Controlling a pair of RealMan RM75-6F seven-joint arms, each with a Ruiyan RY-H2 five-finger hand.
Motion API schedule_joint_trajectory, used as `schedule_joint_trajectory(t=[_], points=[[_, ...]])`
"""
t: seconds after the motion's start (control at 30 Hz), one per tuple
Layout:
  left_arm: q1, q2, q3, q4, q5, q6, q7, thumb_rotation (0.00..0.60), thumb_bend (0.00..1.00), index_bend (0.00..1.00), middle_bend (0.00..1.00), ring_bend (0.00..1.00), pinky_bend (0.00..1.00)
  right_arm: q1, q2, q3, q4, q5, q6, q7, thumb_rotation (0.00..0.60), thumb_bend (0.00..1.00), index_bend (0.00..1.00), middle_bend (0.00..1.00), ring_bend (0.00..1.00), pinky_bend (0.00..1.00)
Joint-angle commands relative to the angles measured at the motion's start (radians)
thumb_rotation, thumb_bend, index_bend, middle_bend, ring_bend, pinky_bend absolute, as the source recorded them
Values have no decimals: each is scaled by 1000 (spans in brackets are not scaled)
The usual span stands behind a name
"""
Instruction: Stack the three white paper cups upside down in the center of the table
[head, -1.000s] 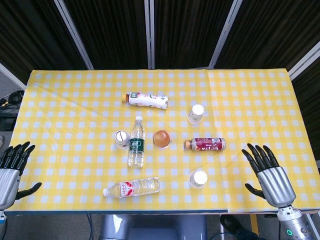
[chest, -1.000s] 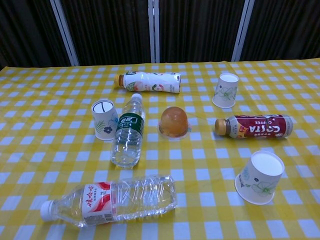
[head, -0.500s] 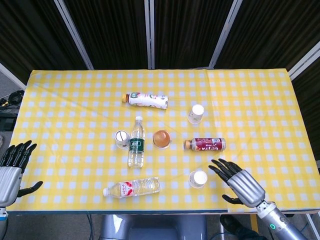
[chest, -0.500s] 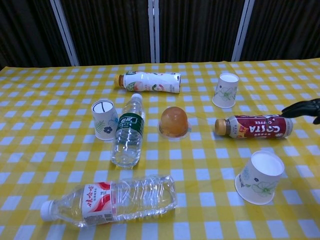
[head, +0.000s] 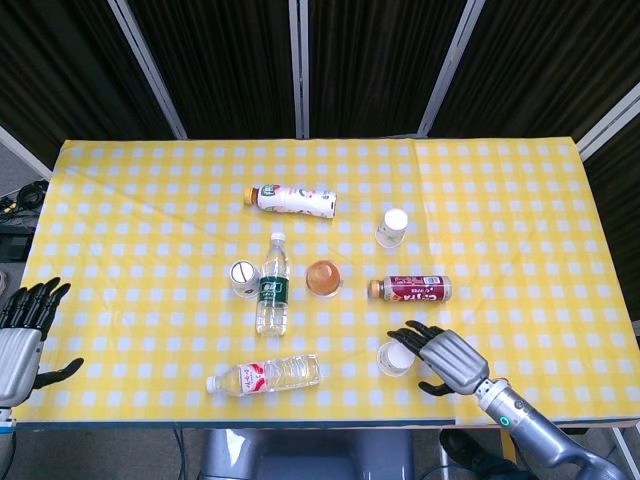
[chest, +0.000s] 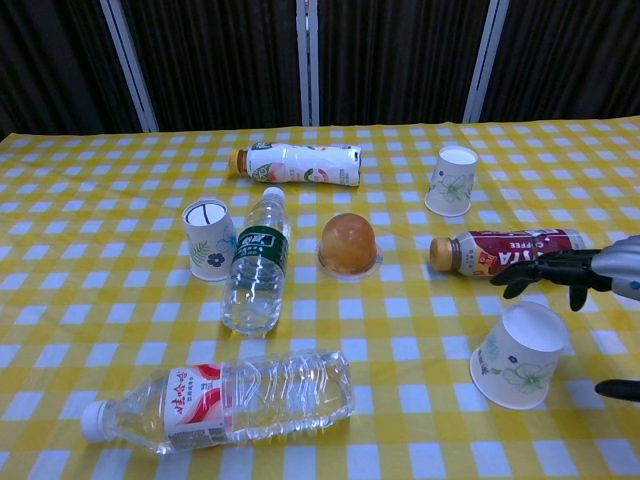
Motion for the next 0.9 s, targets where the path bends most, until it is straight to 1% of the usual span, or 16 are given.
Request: schedule_joint_trajectory(t=[0.03,0.17,0.23,0.33,0.47,0.57,0.67,0.73,0.83,0.9], points=[[0,1,0,0,-1,0,-3,600,0,0,0,0,0,10,-23,5,15,19,-11,-1,600,184,159,211,163,385],[-1,1,1,0,-2,-2,-2,600,0,0,0,0,0,15,-46,6,32,27,-6,-2,600,243,306,281,203,411],[-2,1,1,0,-2,-4,-1,600,0,0,0,0,0,17,-58,7,39,32,-4,-2,600,278,347,313,228,432],[-2,1,2,0,-3,-4,-1,600,0,0,0,0,0,17,-73,3,50,33,5,-1,600,301,373,344,259,466],[-3,0,1,0,-7,-7,-2,600,0,0,0,0,0,19,-81,-1,53,27,24,8,600,318,388,361,270,468],[-4,0,1,0,-9,-8,-2,600,0,0,0,0,0,24,-82,8,49,25,39,9,600,319,389,362,271,468],[-5,0,0,0,-13,-10,-4,600,0,0,0,0,0,40,-80,33,32,34,46,5,600,320,389,361,271,468],[-7,1,-1,-1,-16,-13,-6,600,0,0,0,0,0,60,-79,60,13,46,40,-17,600,320,389,361,271,468],[-9,3,0,-3,-16,-17,-11,600,0,0,0,0,0,97,-90,110,-10,81,11,-74,600,319,389,358,271,467],[-9,4,0,-3,-15,-15,-13,600,0,0,0,0,0,127,-113,144,-8,113,-20,-126,600,319,390,355,271,466]])
